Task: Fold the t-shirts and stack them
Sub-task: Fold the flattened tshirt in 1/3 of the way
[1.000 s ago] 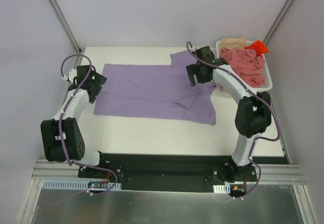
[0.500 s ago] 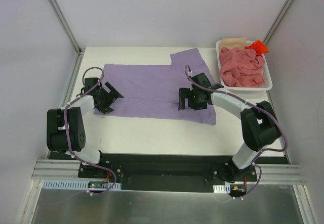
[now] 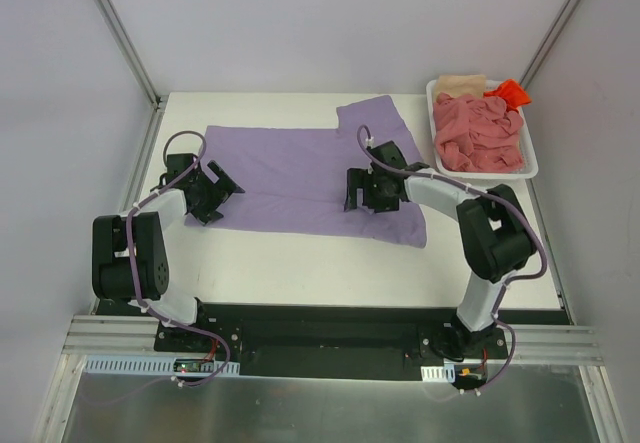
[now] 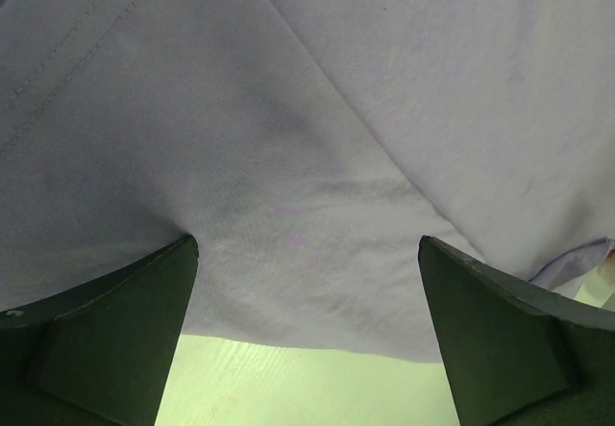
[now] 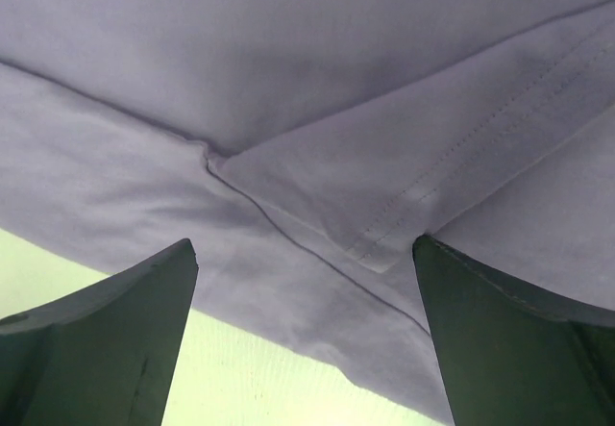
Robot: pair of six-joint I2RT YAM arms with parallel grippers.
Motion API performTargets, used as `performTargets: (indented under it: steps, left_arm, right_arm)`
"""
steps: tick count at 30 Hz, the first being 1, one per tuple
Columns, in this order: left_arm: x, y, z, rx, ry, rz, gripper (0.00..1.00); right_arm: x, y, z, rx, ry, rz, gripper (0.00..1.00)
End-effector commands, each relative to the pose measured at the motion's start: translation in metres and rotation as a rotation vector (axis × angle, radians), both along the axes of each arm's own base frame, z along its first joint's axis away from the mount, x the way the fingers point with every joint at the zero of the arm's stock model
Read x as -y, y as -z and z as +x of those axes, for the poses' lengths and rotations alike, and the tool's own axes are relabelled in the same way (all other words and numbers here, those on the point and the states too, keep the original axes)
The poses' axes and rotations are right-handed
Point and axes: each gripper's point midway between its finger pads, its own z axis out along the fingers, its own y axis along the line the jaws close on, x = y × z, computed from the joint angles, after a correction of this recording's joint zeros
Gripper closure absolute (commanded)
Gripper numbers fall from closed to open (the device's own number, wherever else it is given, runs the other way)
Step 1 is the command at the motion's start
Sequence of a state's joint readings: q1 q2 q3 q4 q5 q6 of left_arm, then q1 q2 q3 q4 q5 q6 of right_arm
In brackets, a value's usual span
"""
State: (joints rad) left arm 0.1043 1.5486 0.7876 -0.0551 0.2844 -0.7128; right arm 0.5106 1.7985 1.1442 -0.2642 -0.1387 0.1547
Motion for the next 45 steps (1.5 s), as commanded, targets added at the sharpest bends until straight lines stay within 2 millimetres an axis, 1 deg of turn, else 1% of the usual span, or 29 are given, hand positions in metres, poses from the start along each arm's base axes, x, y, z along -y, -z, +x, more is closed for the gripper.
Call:
performTargets:
  steps: [1, 5, 7, 8, 9, 10, 12, 13, 14, 15, 16, 18, 19, 20, 21, 22, 23, 24, 25, 26, 28, 30, 33, 34, 35, 41, 45]
  left_arm:
    - [-0.007, 0.012, -0.007, -0.025, 0.008, 0.063, 0.01]
    - [-0.011, 0.011, -0.007, -0.019, -0.002, 0.082, 0.01]
    - [-0.013, 0.01, -0.007, -0.017, -0.008, 0.093, 0.01]
    - [-0.013, 0.009, -0.008, -0.014, -0.009, 0.097, 0.01]
    - [-0.015, 0.009, -0.008, -0.015, -0.012, 0.102, 0.01]
    - [-0.015, 0.008, -0.008, -0.012, -0.013, 0.105, 0.01]
    - [-0.016, 0.007, -0.008, -0.012, -0.014, 0.112, 0.01]
    - [-0.017, 0.006, -0.008, -0.011, -0.014, 0.116, 0.01]
    - [-0.017, 0.006, -0.008, -0.011, -0.014, 0.118, 0.01]
    - [-0.018, 0.005, -0.009, -0.012, -0.012, 0.123, 0.01]
    - [-0.018, 0.005, -0.009, -0.012, -0.012, 0.126, 0.01]
    - [-0.019, 0.003, -0.011, -0.011, -0.015, 0.132, 0.01]
    - [-0.019, 0.003, -0.011, -0.009, -0.016, 0.134, 0.01]
    - [-0.02, 0.003, -0.012, -0.008, -0.017, 0.136, 0.01]
    - [-0.02, 0.002, -0.013, -0.009, -0.02, 0.138, 0.01]
    - [-0.02, 0.001, -0.012, -0.006, -0.021, 0.136, 0.01]
    - [-0.019, 0.003, -0.014, -0.009, -0.02, 0.135, 0.01]
    - [-0.019, 0.003, -0.015, -0.011, -0.022, 0.129, 0.01]
    - [-0.018, 0.003, -0.015, -0.012, -0.02, 0.123, 0.01]
    - [-0.017, 0.003, -0.016, -0.012, -0.016, 0.118, 0.01]
    - [-0.013, 0.004, -0.019, -0.019, -0.012, 0.101, 0.01]
    - [-0.012, 0.005, -0.022, -0.021, -0.009, 0.094, 0.01]
    - [-0.013, 0.01, -0.03, -0.035, -0.011, 0.105, 0.01]
    - [-0.012, 0.012, -0.036, -0.043, -0.008, 0.103, 0.01]
    - [-0.011, 0.014, -0.042, -0.053, -0.008, 0.096, 0.01]
    - [-0.003, 0.022, -0.084, -0.067, -0.043, 0.06, 0.01]
    - [0.007, 0.032, -0.124, -0.08, -0.067, 0.008, 0.01]
  right_arm:
    - [-0.016, -0.015, 0.031, 0.076, 0.023, 0.033, 0.04]
    - [-0.027, -0.024, 0.058, 0.127, 0.059, 0.037, 0.04]
    - [-0.036, -0.034, 0.077, 0.173, 0.067, 0.052, 0.04]
    - [-0.039, -0.033, 0.085, 0.181, 0.07, 0.052, 0.04]
    - [-0.045, -0.039, 0.095, 0.202, 0.07, 0.058, 0.04]
    - [-0.048, -0.04, 0.104, 0.216, 0.069, 0.056, 0.04]
    - [-0.056, -0.045, 0.128, 0.27, 0.068, 0.05, 0.04]
    - [-0.058, -0.044, 0.14, 0.289, 0.067, 0.039, 0.04]
    - [-0.062, -0.048, 0.15, 0.311, 0.058, 0.04, 0.04]
    - [-0.063, -0.049, 0.156, 0.313, 0.055, 0.035, 0.04]
    - [-0.067, -0.058, 0.162, 0.33, 0.038, 0.035, 0.04]
    - [-0.066, -0.071, 0.16, 0.334, 0.014, 0.027, 0.04]
    - [-0.064, -0.078, 0.155, 0.342, -0.002, 0.022, 0.04]
    - [-0.059, -0.085, 0.149, 0.353, -0.004, 0.015, 0.04]
    - [-0.053, -0.091, 0.138, 0.357, -0.007, 0.008, 0.04]
    - [-0.046, -0.088, 0.125, 0.34, -0.009, -0.001, 0.04]
    - [-0.033, -0.097, 0.116, 0.356, 0.021, -0.02, 0.04]
    - [-0.023, -0.09, 0.1, 0.326, 0.045, -0.031, 0.04]
    - [-0.014, -0.075, 0.08, 0.27, 0.068, -0.036, 0.04]
    - [-0.009, -0.067, 0.063, 0.229, 0.07, -0.026, 0.04]
    - [0.01, -0.037, 0.027, 0.144, 0.105, -0.052, 0.04]
    - [0.029, -0.019, 0.002, 0.098, 0.142, -0.091, 0.04]
    - [0.052, 0.0, -0.028, 0.035, 0.187, -0.15, 0.04]
    - [0.059, 0.001, -0.034, 0.03, 0.197, -0.166, 0.04]
    - [0.066, 0.007, -0.043, 0.012, 0.201, -0.186, 0.04]
    - [0.095, 0.013, -0.085, -0.046, 0.236, -0.244, 0.04]
    - [0.117, 0.017, -0.112, -0.058, 0.263, -0.285, 0.04]
